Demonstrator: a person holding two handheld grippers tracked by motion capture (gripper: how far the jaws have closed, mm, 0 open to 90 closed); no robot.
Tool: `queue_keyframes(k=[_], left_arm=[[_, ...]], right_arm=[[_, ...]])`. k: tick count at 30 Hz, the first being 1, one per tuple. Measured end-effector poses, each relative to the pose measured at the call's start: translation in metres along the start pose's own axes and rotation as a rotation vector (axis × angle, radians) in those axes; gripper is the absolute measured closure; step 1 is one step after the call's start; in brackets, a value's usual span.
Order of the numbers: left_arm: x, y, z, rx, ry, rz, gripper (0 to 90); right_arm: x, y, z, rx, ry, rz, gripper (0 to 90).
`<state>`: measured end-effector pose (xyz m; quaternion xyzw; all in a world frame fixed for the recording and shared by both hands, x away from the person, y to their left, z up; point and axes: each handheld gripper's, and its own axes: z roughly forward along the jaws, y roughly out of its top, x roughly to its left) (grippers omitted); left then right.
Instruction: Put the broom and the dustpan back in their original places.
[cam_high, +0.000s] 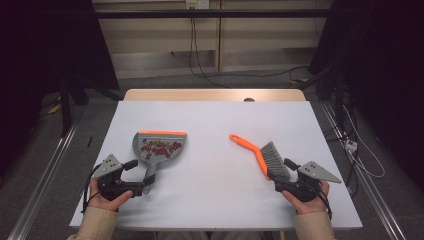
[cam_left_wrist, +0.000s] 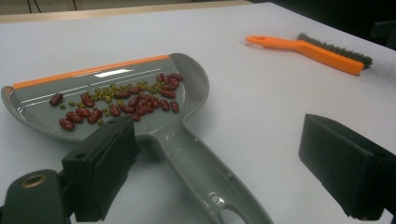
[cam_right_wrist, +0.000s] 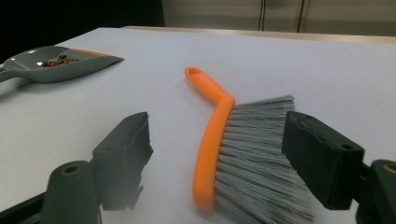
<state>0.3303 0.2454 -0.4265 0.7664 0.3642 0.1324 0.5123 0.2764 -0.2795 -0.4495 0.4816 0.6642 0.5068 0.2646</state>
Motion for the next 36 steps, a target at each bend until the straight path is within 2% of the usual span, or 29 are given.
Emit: queue_keyframes(k=[7,13,24,27,36], left_arm=[[0.003,-0.003,-0.004,-0.006,-0.017,0.001,11.1],[0.006,-0.007,-0.007,-0.006,-0.027,-0.014,10.9],[0.01,-0.011,-0.013,0.004,-0.03,0.0,10.8],[0.01,-0.014,-0.015,0.0,-0.031,-0.013,10.8],[0.006,-0.014,-0.013,0.003,-0.04,-0.003,10.8]], right_arm=[[-0.002,-0.001,-0.004,0.006,0.009,-0.005,24.1],[-0.007,-0.003,-0.008,0.012,0.006,-0.01,23.4],[-0.014,-0.007,-0.015,0.026,0.007,-0.005,22.8],[-0.016,-0.008,-0.017,0.027,0.006,0.002,22.7],[-0.015,-0.007,-0.021,0.02,0.012,0.0,22.7]])
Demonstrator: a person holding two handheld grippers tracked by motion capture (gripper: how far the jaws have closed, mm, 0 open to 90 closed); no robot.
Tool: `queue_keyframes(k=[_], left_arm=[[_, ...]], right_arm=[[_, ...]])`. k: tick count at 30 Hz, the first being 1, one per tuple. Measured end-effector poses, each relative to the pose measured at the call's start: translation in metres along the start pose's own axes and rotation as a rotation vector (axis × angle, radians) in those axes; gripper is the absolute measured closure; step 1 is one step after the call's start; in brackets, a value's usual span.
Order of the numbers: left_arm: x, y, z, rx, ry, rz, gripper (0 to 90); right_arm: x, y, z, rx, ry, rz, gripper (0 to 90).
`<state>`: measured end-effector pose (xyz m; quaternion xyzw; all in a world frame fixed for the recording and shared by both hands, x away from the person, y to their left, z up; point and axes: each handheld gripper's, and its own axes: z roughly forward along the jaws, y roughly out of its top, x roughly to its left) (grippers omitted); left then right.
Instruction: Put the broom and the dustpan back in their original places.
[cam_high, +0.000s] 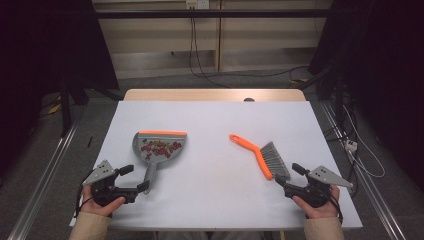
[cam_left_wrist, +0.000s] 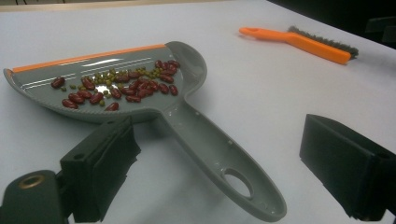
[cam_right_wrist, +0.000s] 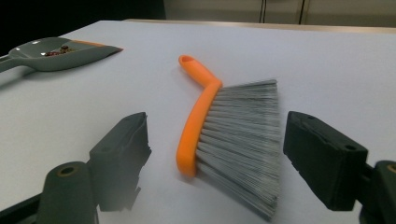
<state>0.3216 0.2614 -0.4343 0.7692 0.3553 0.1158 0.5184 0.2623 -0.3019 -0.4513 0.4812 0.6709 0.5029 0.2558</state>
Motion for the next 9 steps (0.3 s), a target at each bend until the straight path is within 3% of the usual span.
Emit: queue_keyframes(k=[9], left_arm=[[-0.0004,0.0001,0.0002,-0.004,0.008,0.002,10.7]], right_arm=[[0.0016,-0.0001,0.0026,0.009,0.01,-0.004,22.7]])
